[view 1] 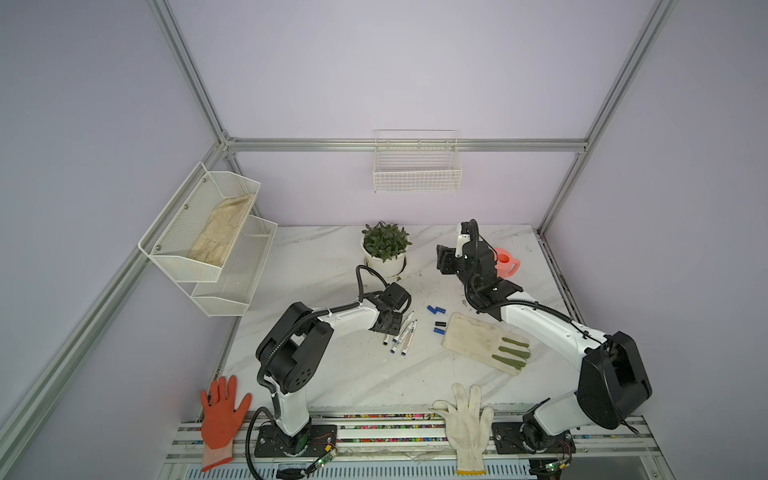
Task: Insert the pens into the pen caps
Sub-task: 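Reach the left gripper down to the white markers while the right arm rises, then grasp one white marker with the left gripper and lift it upright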
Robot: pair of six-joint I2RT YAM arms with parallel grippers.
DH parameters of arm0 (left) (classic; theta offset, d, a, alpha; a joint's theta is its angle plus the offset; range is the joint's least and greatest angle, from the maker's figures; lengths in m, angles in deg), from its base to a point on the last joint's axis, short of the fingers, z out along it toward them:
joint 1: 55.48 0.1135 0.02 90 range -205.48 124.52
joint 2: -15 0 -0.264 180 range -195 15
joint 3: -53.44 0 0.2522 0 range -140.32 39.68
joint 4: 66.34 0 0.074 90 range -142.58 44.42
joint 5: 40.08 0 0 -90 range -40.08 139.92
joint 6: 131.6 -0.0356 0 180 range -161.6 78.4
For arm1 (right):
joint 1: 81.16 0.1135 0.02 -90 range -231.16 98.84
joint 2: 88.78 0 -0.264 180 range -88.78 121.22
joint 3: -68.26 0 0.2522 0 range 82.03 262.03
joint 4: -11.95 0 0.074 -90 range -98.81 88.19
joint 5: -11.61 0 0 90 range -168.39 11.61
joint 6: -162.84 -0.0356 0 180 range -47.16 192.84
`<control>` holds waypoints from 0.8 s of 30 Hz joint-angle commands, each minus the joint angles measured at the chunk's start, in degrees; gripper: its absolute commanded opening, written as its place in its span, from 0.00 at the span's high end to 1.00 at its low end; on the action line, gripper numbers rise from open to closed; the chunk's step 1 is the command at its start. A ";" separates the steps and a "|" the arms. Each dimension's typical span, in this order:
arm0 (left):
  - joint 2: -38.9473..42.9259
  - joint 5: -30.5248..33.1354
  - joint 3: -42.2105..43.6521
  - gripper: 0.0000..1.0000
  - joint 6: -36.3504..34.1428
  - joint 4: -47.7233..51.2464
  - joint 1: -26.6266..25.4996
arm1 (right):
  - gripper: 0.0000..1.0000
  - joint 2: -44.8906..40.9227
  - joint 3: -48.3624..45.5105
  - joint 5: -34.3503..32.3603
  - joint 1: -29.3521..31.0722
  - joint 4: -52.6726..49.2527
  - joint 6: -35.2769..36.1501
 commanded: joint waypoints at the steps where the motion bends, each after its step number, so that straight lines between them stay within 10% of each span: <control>1: -0.67 -3.99 -4.96 0.57 -1.09 4.39 -0.33 | 0.35 -1.56 -0.27 -1.58 0.29 -1.20 -0.25; 10: -1.34 -2.62 -7.70 0.98 -0.92 4.22 -0.29 | 0.35 -1.23 1.22 -1.12 0.29 -3.47 -1.69; 17: 9.39 -2.08 -1.86 1.00 -2.12 -15.05 -0.23 | 0.35 -2.43 0.10 3.01 0.29 -1.68 -4.96; 24: 16.50 -2.39 12.34 1.00 -0.76 -47.78 -0.28 | 0.45 -3.00 -2.41 23.18 0.22 6.78 -6.72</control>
